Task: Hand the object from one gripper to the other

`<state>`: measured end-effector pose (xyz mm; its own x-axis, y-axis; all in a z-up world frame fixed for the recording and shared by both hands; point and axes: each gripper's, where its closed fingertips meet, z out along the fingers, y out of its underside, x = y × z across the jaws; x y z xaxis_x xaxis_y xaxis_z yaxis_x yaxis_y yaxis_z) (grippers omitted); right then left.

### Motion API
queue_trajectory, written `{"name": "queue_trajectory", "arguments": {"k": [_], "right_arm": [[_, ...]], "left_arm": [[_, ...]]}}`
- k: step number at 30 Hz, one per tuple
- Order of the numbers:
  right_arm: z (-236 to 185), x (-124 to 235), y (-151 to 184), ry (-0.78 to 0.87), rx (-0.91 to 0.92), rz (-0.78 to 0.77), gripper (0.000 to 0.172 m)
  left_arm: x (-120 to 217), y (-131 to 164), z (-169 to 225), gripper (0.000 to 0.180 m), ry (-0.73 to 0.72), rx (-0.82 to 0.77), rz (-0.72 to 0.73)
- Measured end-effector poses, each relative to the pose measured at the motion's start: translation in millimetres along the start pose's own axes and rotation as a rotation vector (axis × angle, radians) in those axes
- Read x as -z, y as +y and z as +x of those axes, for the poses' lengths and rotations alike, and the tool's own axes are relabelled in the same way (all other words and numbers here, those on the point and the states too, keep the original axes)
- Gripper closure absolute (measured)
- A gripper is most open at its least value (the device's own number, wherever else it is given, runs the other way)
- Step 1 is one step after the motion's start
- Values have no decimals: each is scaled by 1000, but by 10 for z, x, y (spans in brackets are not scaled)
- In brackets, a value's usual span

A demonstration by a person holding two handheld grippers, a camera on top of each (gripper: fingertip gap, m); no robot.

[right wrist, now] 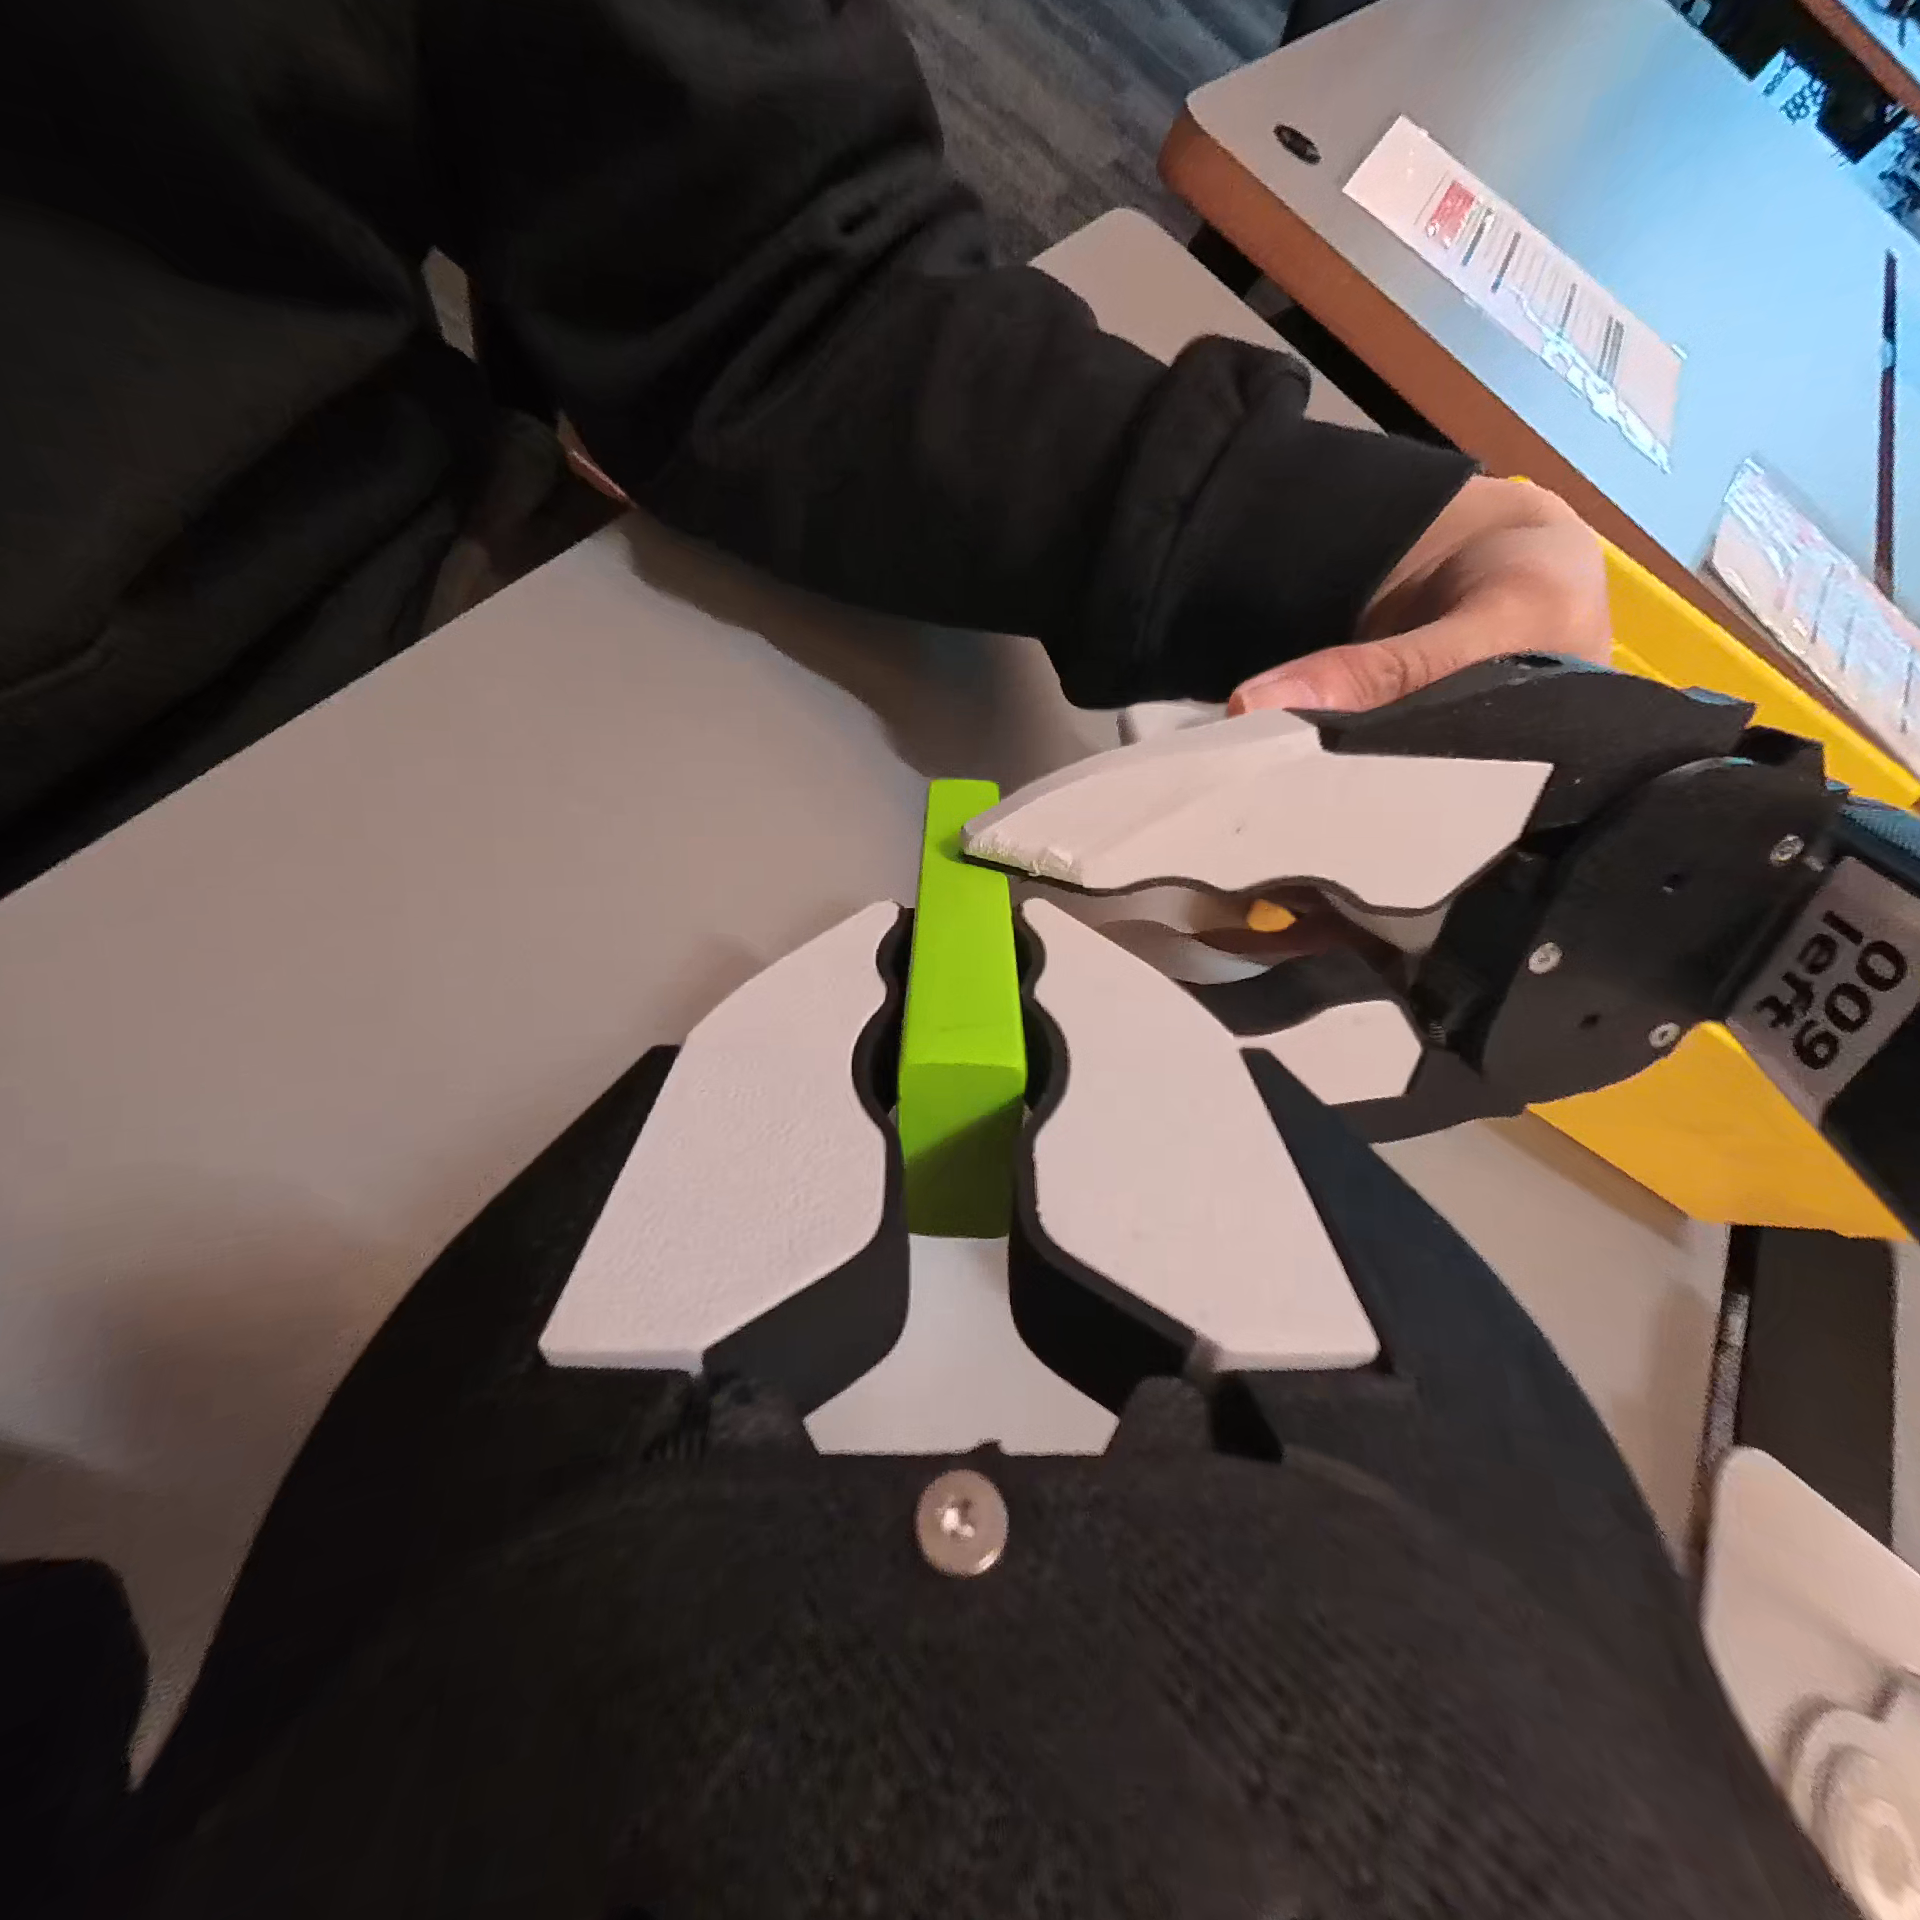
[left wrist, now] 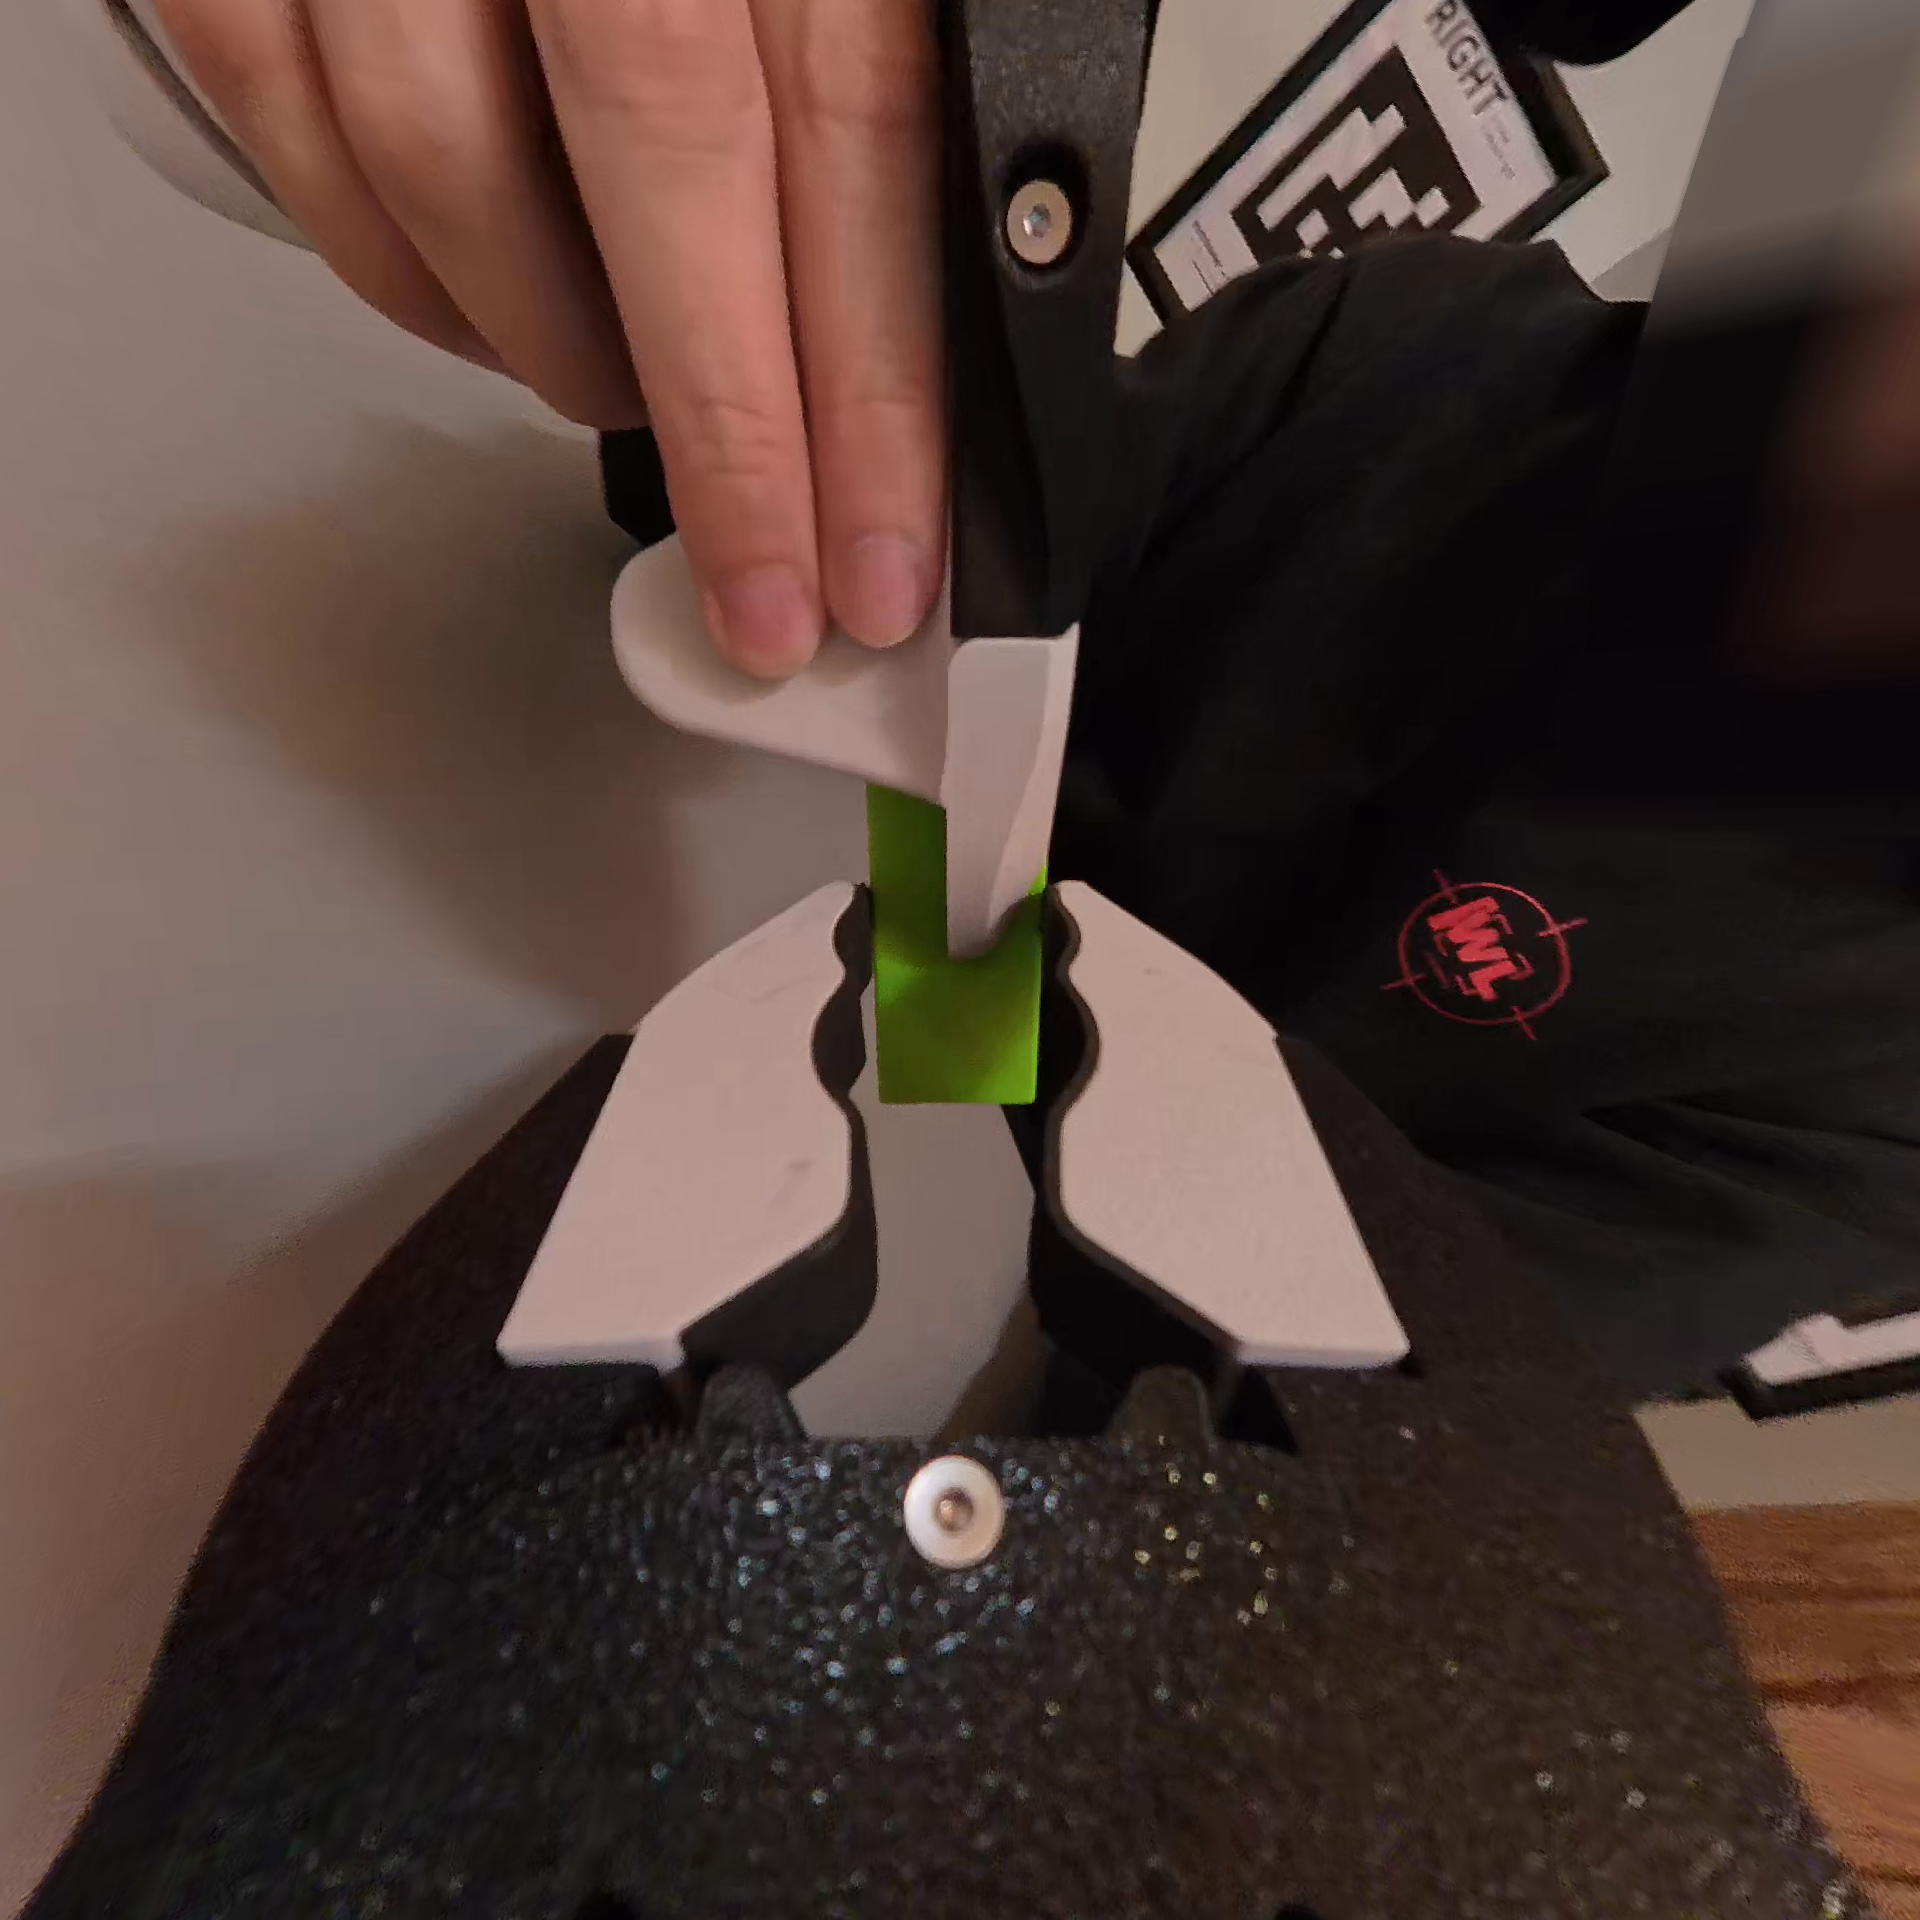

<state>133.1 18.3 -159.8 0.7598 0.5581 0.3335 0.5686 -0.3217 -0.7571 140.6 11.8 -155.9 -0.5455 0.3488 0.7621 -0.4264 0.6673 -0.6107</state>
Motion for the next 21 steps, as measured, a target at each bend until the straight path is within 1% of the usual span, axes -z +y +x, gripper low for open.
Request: {"name": "queue_trajectory", "arguments": {"k": [3,6,8,10,12,14,17,18,19,21], "right_arm": [[88,73,54,72,17,-40,154],[211,254,145,165,-40,-76,154],[345,508,293,293,-104,-141,154],[477,892,474,463,-211,-197,154],[576,1400,714,684,-335,-250,155],[605,2023,1028,968,-461,-317,154],[346,2877,1596,1342,-711,-420,154],[207,3089,1782,1443,-789,-445,154],[64,3191,1963,1482,-884,-448,154],[-158,3225,2292,1490,-1084,-419,155]], "left_arm": [[81,-109,-49,150,-99,-51,76],[206,-247,-91,133,-217,-84,160],[333,-337,-190,118,-347,-92,212],[473,-411,-265,120,-457,-102,258],[605,-447,-347,120,-560,-108,286],[740,-476,-432,120,-661,-113,313],[831,-519,-465,122,-701,-114,360],[857,-523,-489,123,-713,-104,371],[875,-517,-517,123,-719,-91,377],[882,-493,-567,125,-720,-63,374]]}}
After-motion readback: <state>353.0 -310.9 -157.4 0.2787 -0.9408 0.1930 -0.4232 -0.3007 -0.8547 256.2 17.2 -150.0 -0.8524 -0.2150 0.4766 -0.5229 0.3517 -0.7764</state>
